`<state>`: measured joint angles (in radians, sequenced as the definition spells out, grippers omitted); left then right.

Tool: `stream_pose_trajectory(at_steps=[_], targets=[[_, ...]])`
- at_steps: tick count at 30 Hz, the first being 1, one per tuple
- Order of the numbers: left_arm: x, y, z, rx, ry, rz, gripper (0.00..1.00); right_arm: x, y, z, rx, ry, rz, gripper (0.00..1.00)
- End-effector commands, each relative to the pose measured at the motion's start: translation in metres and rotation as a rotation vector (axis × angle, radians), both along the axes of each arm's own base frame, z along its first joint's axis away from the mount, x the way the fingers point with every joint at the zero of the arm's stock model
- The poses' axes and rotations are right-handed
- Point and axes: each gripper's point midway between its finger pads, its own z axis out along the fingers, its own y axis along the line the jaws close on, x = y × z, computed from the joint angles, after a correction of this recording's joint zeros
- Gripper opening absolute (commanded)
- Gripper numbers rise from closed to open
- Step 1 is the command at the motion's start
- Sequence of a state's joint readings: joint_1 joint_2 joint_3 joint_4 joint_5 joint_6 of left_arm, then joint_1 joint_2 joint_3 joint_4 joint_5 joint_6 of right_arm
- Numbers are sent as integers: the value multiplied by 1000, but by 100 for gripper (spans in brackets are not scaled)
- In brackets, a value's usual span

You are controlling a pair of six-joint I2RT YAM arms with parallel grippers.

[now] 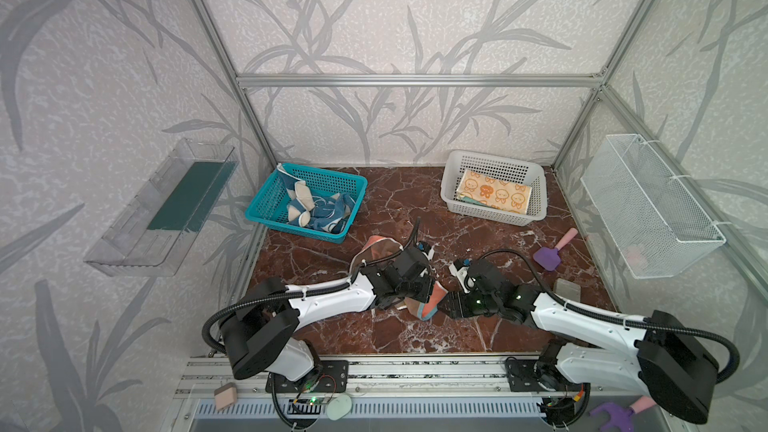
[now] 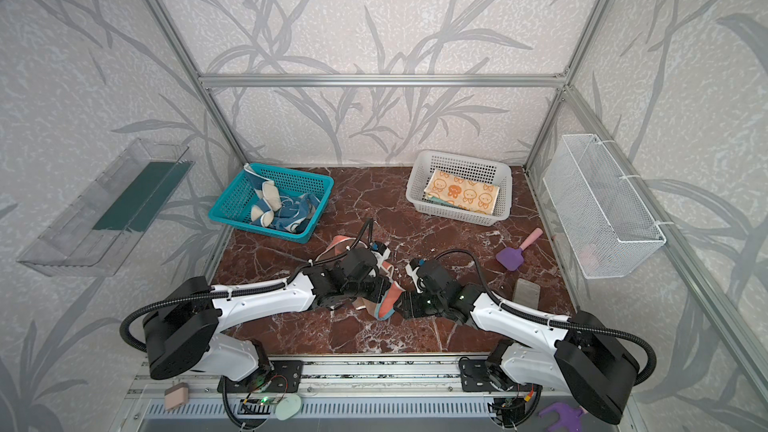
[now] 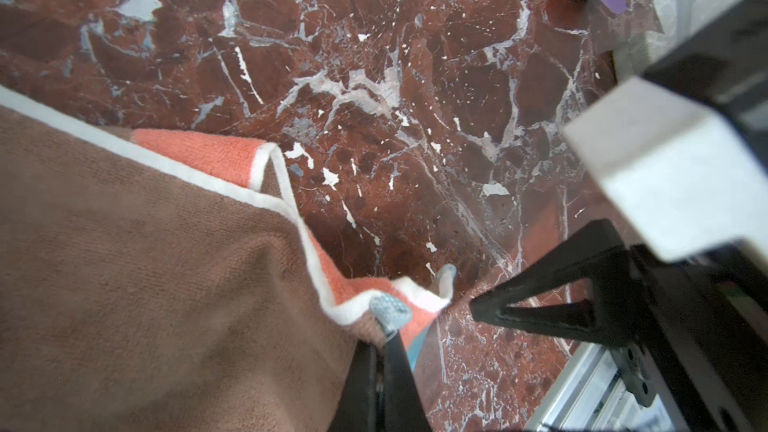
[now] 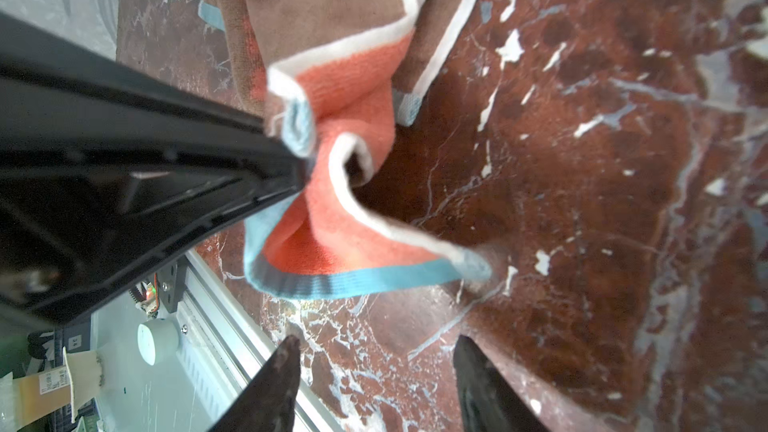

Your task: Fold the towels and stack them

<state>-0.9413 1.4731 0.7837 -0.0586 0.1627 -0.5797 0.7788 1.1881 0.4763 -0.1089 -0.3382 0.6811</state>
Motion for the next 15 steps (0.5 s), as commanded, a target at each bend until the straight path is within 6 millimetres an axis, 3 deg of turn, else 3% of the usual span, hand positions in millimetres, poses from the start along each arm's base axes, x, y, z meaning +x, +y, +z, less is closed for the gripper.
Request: stream_pose_trajectory(at_steps=[1, 12, 14, 15], targets=[[-6, -7, 12, -61, -6, -55, 0, 3, -3, -6, -1, 45, 26, 60], [-12, -9, 12, -77, 23, -105, 0, 17, 19, 3, 95, -3, 155, 60], [-11, -10, 13, -83, 22, -111, 0, 14, 26, 2, 134, 1, 199, 52], [-10, -11, 15, -86, 19, -112, 0, 12, 29, 1, 150, 11, 215, 41]])
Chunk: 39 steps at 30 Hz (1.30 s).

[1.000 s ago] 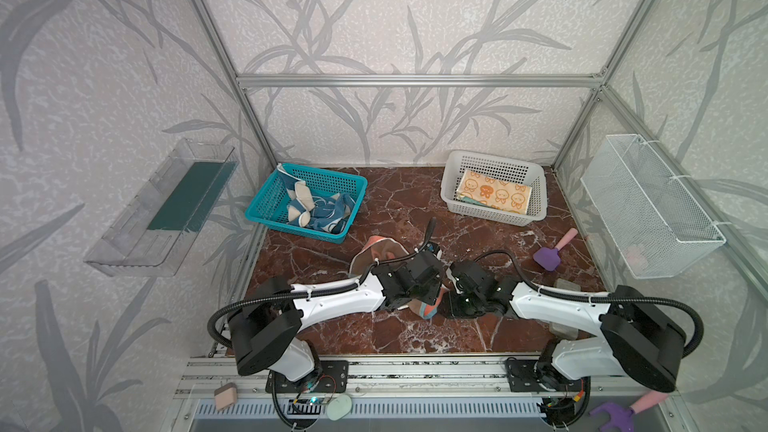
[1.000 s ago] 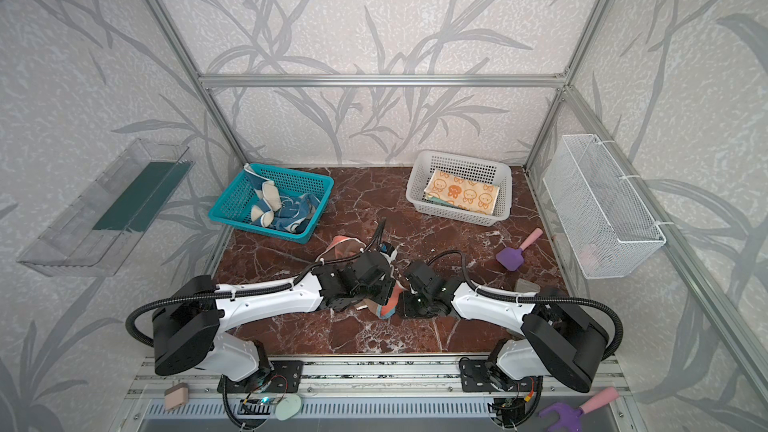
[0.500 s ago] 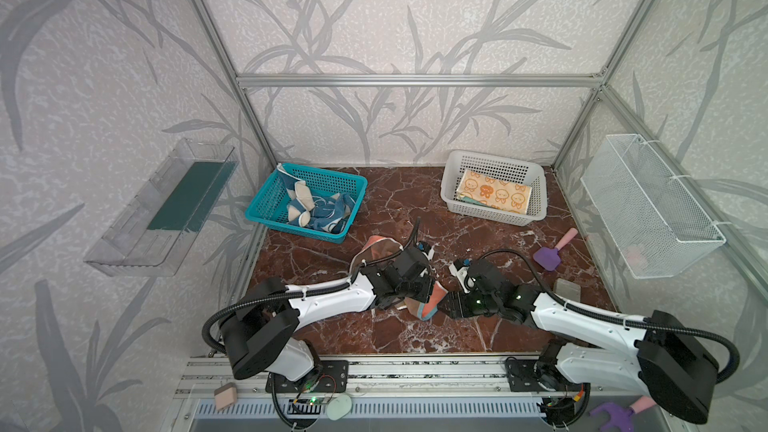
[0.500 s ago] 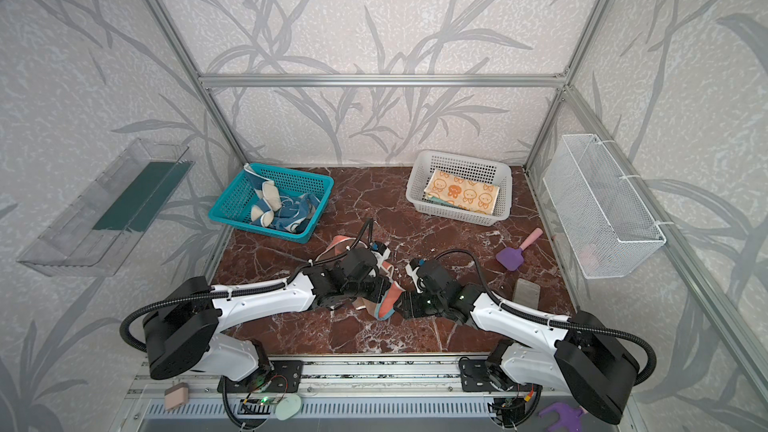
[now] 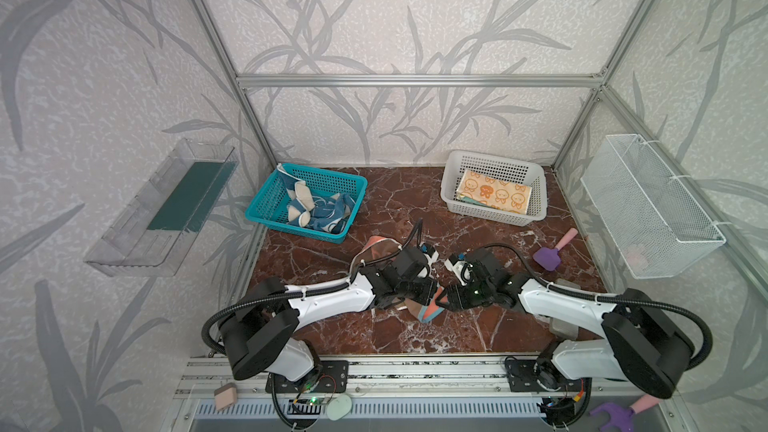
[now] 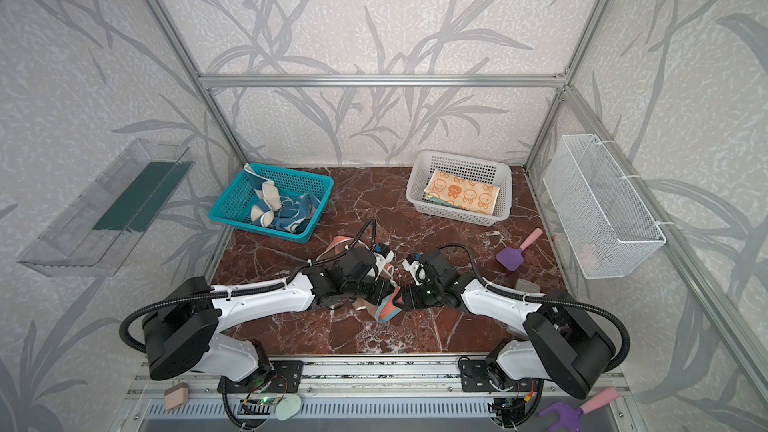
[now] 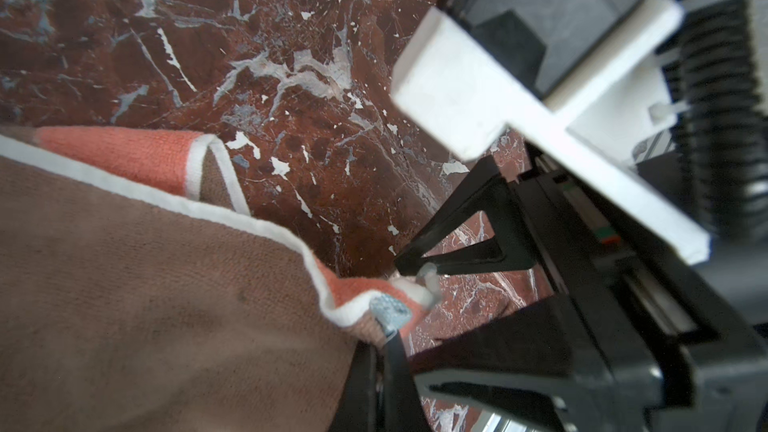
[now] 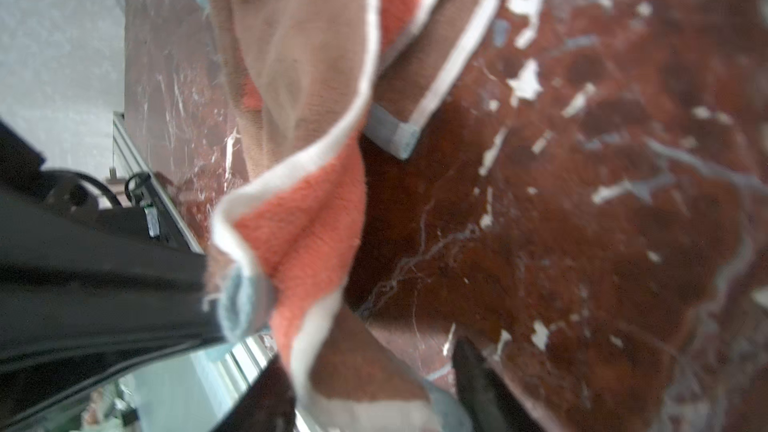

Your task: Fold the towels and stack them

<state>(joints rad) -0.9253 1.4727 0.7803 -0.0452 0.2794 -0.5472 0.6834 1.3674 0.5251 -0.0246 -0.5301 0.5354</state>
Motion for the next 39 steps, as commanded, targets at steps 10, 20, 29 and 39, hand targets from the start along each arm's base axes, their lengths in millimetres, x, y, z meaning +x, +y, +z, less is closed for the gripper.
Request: stream_pose_trajectory(at_steps=[10, 20, 29, 39], targets=[[23, 32, 32, 13, -70, 71, 0, 24, -20, 30, 8, -110, -200, 0], [71, 124, 151, 0, -425, 415, 0, 46, -87, 102, -25, -61, -534, 0], [95, 155, 300, -49, -766, 496, 0, 94, -80, 269, -50, -413, -413, 0], [82, 170, 362, -89, -881, 505, 0, 85, -90, 358, 26, -597, -425, 0]])
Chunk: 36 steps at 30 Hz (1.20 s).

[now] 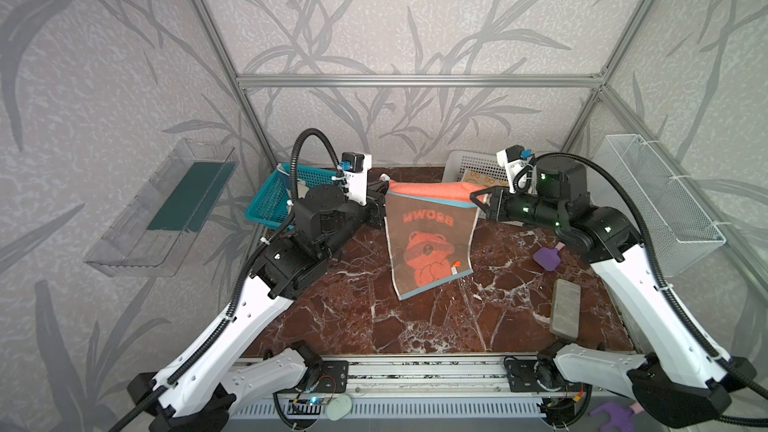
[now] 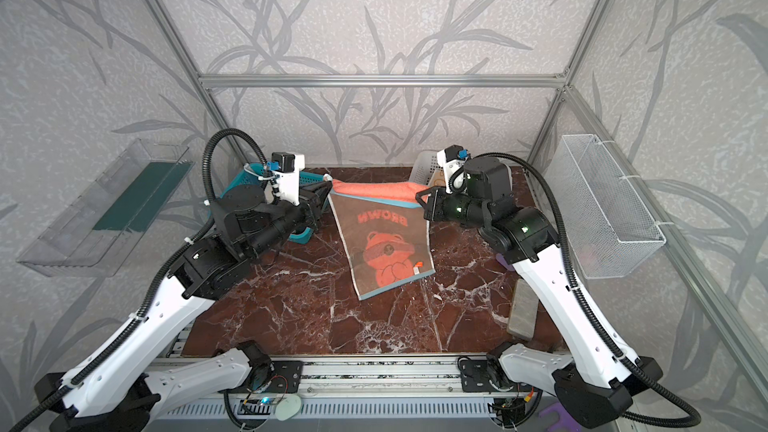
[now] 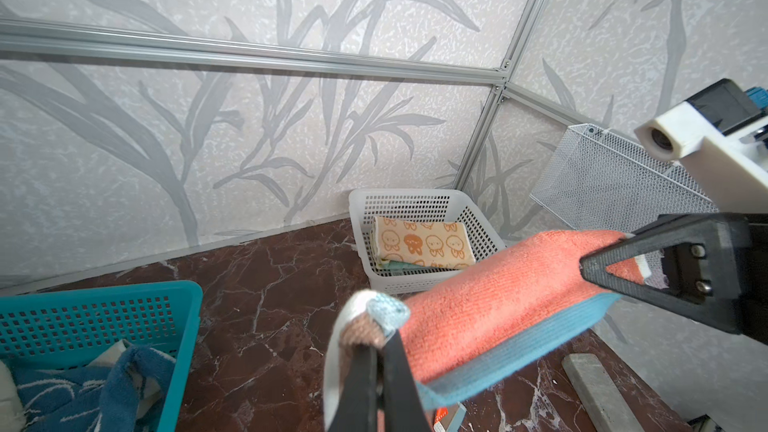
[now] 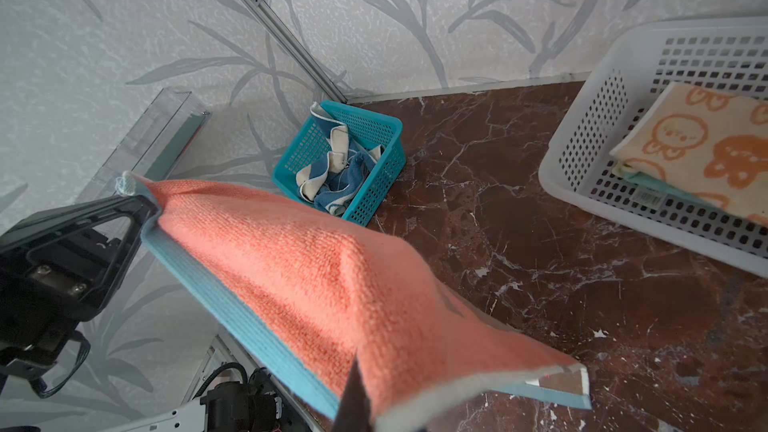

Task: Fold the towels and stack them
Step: 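Lift the brown towel by two corners with both grippers, spreading it, then lay the brown towel flat on the table with both grippers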

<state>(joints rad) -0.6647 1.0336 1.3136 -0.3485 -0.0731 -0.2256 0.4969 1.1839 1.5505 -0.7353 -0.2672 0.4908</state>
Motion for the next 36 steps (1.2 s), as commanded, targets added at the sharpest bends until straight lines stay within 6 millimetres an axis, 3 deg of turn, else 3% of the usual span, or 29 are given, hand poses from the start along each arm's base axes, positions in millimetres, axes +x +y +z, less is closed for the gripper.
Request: stream_pose_trajectory(at_steps=[1, 10, 15, 18, 21, 24, 27, 36], targets=[[-3, 33, 23, 45, -71, 109, 0, -19, -39, 15, -72, -54, -103, 0], [-48, 22, 57, -11, -150, -44, 0, -69, -58, 62, -16, -147, -70, 0], [-78, 14, 82, 82, -218, -71, 0, -99, -60, 92, 50, -206, -10, 0], [-81, 10, 90, 90, -196, -81, 0, -107, -63, 94, 47, -167, -6, 0], [-66, 13, 78, 130, -108, 5, 0, -97, -59, 72, 10, -55, -20, 0], [-37, 23, 51, 212, 24, 106, 0, -71, -38, 35, -35, 44, 20, 0], [3, 36, 8, 138, 225, 129, 0, -33, -14, -13, -78, 145, 48, 0], [130, 36, -140, -9, 496, 126, 0, 101, 36, -174, -202, 416, 45, 0]])
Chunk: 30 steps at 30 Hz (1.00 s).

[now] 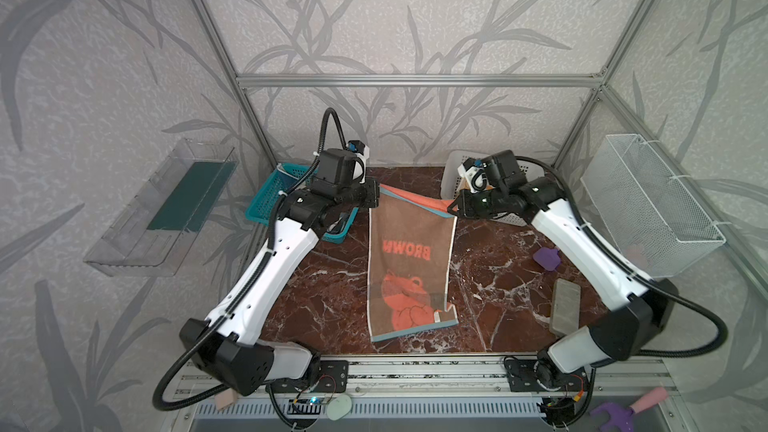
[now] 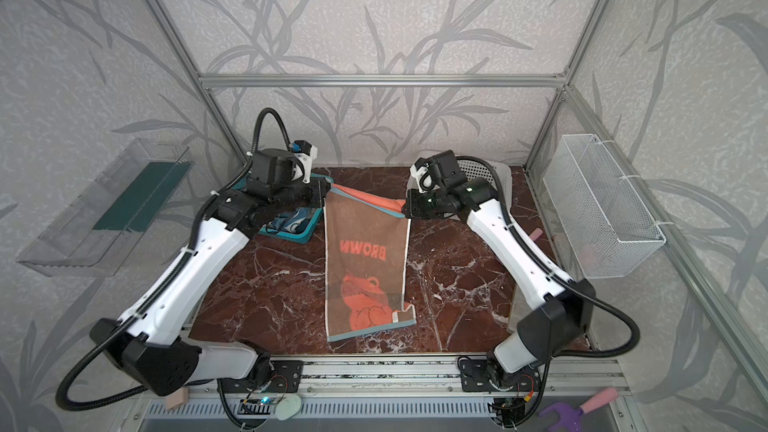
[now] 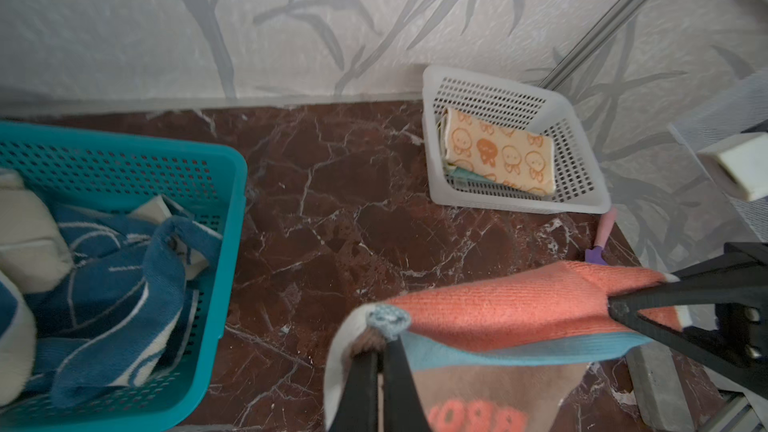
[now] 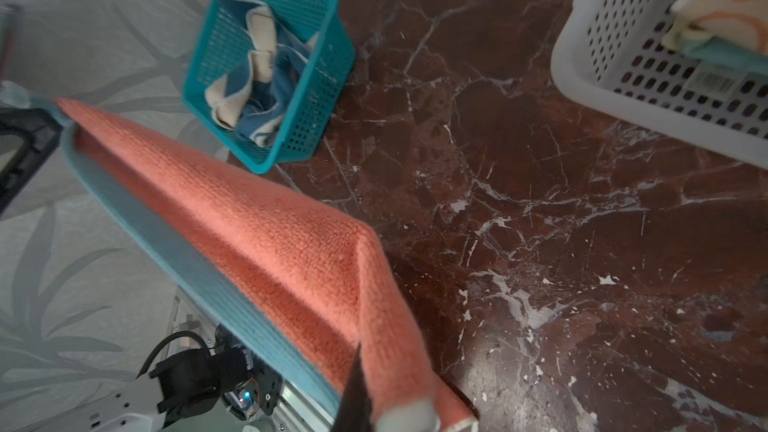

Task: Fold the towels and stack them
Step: 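Lay the brown towel flat on the table with both grippers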

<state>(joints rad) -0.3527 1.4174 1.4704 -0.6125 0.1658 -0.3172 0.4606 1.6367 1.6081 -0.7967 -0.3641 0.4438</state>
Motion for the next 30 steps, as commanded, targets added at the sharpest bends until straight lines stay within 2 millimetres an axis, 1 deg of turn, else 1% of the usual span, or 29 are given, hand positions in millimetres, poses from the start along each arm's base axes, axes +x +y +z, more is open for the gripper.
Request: stream_pose_trajectory(at_steps=[1, 2, 3, 4, 5, 6, 8, 11, 13, 15, 16, 19, 21, 23, 25, 27, 30], targets=[[41, 2, -29, -81, -9, 37, 0, 37, -3, -44, -43, 56, -22, 0], [52, 4, -47, -73, 7, 47, 0, 46, -1, -61, -57, 102, -14, 2], [60, 4, -59, -70, 14, 56, 0, 52, 0, -73, -75, 132, -9, 12], [67, 5, -74, -75, 31, 62, 0, 57, 1, -83, -98, 155, -5, 24], [73, 4, -87, -82, 48, 61, 0, 61, 2, -88, -107, 166, -3, 33], [76, 4, -96, -89, 63, 61, 0, 65, 4, -88, -105, 163, -4, 39], [80, 2, -115, -99, 102, 56, 0, 71, 3, -82, -106, 129, -16, 47], [81, 1, -132, -96, 135, 51, 0, 76, -4, -74, -135, 64, -24, 49], [81, 1, -139, -94, 150, 47, 0, 76, -7, -75, -148, 31, -17, 49], [81, 3, -142, -93, 154, 46, 0, 75, -7, -86, -145, 50, -30, 48], [80, 3, -143, -92, 158, 43, 0, 73, -4, -92, -136, 73, -24, 47], [76, 5, -149, -79, 168, 41, 0, 66, 15, -108, -130, 114, 19, 44], [73, 7, -154, -77, 180, 42, 0, 62, 28, -121, -178, 114, 49, 42], [69, 7, -159, -85, 193, 39, 0, 58, 40, -138, -200, 153, 64, 39], [66, 6, -161, -93, 197, 33, 0, 59, 46, -150, -205, 192, 51, 37], [63, 6, -163, -97, 205, 31, 0, 61, 45, -164, -235, 233, 16, 35], [60, 6, -166, -95, 210, 24, 0, 65, 53, -180, -220, 289, 2, 33]])
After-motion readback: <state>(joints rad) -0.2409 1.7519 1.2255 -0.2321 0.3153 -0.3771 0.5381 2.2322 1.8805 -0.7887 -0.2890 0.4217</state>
